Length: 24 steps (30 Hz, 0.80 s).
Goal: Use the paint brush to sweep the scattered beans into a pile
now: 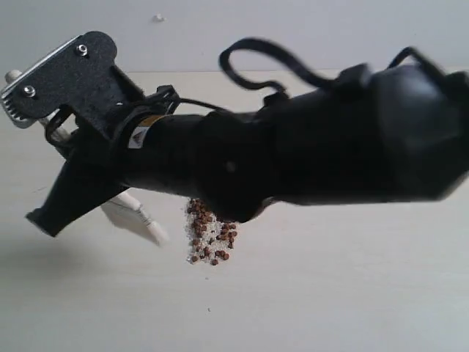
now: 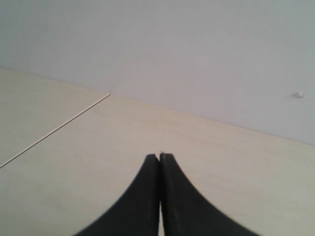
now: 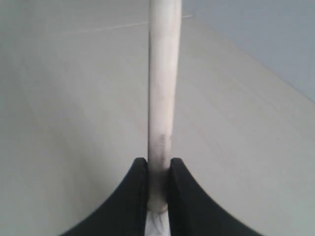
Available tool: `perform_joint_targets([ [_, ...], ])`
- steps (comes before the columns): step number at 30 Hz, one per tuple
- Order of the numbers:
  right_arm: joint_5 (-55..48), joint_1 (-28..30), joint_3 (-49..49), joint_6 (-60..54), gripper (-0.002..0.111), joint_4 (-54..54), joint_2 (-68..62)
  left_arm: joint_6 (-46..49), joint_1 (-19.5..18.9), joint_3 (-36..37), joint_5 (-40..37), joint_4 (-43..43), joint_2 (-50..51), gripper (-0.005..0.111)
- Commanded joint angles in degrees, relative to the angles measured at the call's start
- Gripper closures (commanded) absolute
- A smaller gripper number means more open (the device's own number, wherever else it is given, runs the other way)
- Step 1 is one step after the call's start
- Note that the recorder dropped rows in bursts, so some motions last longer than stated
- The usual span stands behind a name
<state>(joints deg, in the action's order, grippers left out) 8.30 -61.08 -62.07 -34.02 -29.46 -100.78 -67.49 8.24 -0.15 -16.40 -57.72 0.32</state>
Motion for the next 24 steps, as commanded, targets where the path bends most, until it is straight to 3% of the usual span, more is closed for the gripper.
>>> perform_joint_targets([
  [1, -6.98, 2.2, 4.78, 3.06, 0.108, 12.34, 7.58, -0.24, -0.01, 0.15, -0.01, -0.27, -0.32, 0.107],
  [8, -12.93, 8.66, 11.08, -9.21, 0.108, 22.71, 15.38, -0.24, -0.01, 0.15, -0.01, -0.27, -0.32, 0.107],
  [13, -21.66, 14.07, 10.86, -24.56, 0.108, 21.25, 15.93, -0.24, -0.16, 0.15, -0.17, -0.27, -0.32, 0.107],
  [16, -21.11, 17.42, 9.48, -37.63, 0.108, 11.13, 15.93, -0.24, -0.24, 0.15, -0.46, -0.27, -0.32, 0.107],
  [19, -27.24, 20.93, 5.54, -56.0, 0.108, -6.81, 15.93, -0.24, -0.24, 0.15, -0.46, -0.27, -0.32, 0.107],
  [24, -59.35, 32.14, -0.78, -84.16, 0.108, -41.16, 15.93, -0.24, -0.24, 0.15, -0.56, -0.27, -0.32, 0.107],
])
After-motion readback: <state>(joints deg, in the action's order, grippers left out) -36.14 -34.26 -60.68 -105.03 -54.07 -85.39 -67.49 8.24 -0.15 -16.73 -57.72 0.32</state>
